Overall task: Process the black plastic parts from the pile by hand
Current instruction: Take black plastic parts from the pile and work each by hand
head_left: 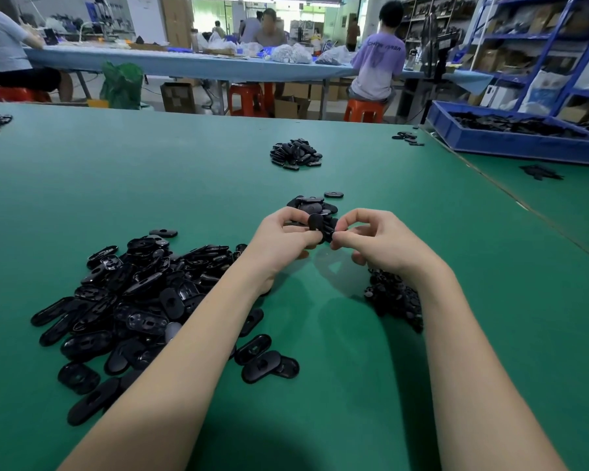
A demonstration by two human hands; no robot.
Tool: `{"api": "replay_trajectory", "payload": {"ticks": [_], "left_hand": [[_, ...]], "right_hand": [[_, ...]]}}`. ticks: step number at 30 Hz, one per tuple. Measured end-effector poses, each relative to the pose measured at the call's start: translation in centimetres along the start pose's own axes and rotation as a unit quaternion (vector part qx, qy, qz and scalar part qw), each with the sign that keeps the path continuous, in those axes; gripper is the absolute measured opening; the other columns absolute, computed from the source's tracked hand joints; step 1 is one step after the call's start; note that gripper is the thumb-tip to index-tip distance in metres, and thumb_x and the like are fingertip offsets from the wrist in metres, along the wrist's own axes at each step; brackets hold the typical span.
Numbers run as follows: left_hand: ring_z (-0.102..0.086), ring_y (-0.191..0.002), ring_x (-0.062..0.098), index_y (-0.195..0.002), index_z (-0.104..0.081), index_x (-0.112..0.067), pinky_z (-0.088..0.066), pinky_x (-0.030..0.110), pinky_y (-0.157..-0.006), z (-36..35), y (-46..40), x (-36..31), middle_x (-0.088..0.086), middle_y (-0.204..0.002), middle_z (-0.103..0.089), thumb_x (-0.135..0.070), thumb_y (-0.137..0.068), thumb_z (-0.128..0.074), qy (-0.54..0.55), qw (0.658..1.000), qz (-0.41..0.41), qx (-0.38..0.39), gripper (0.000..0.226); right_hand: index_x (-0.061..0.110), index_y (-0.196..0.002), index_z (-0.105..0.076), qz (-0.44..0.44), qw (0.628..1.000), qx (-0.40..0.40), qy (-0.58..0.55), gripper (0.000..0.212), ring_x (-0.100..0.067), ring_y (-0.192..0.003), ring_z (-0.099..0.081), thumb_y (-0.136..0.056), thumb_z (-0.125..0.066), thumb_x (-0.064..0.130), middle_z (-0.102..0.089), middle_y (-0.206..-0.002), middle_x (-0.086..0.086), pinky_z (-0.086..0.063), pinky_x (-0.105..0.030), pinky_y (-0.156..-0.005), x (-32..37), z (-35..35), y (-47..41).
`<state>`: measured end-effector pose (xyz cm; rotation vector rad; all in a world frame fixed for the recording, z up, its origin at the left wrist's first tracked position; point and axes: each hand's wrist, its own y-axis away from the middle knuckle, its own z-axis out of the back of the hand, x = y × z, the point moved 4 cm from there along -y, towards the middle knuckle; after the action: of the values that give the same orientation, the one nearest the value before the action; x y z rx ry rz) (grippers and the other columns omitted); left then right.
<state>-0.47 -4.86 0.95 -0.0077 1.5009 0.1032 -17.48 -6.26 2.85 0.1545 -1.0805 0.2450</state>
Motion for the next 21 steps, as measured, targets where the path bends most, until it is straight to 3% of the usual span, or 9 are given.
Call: {"api": "replay_trajectory", "payload": {"ticks": [5,10,16,21], "left_hand": [[-0.067,-0.07,0.012,-0.107,-0.068,-0.018,-0.053,0.017,-0.063,-0.3,0.2,-0.3,0.002,-0.077,-0.074,-0.001,-0.087,-0.072,0.018,0.999,-0.028,0.024,0.027],[-0.07,-0.069,0.013,-0.111,-0.067,-0.009,-0.06,0.022,-0.072,-0.4,0.3,-0.6,0.006,-0.078,-0.076,0.006,-0.088,-0.067,0.039,0.997,-0.039,0.044,0.027],[-0.071,-0.073,0.018,-0.11,-0.065,-0.007,-0.06,0.023,-0.071,-0.7,0.8,-1.0,0.017,-0.088,-0.077,0.005,-0.086,-0.07,0.035,0.996,-0.071,0.041,0.027],[-0.074,-0.074,0.017,-0.107,-0.066,-0.007,-0.058,0.021,-0.069,-0.6,0.7,-1.1,0.008,-0.082,-0.077,0.009,-0.089,-0.065,0.052,0.994,-0.08,0.044,0.024]], "right_hand": [[0.02,-0.085,-0.069,0.012,0.999,-0.028,-0.025,0.007,-0.012,-0.052,-0.048,-0.086,-0.073,0.015,-0.065,-0.07,0.003,-0.034,-0.021,-0.048,0.3,-0.3,-0.2],[0.02,-0.08,-0.074,0.009,0.999,-0.045,-0.024,0.008,-0.011,-0.049,-0.049,-0.086,-0.072,0.014,-0.061,-0.062,0.007,-0.035,-0.019,-0.047,0.0,0.0,-0.4],[0.02,-0.076,-0.078,0.013,0.996,-0.058,-0.061,0.008,-0.008,-0.047,-0.044,-0.084,-0.077,0.019,-0.065,-0.065,0.005,-0.038,-0.015,-0.046,0.1,0.3,-0.3],[0.018,-0.085,-0.078,0.0,0.993,-0.078,-0.086,0.002,-0.005,-0.046,-0.04,-0.084,-0.079,0.016,-0.063,-0.061,0.01,-0.037,-0.013,-0.048,-0.3,0.6,-0.5]]}}
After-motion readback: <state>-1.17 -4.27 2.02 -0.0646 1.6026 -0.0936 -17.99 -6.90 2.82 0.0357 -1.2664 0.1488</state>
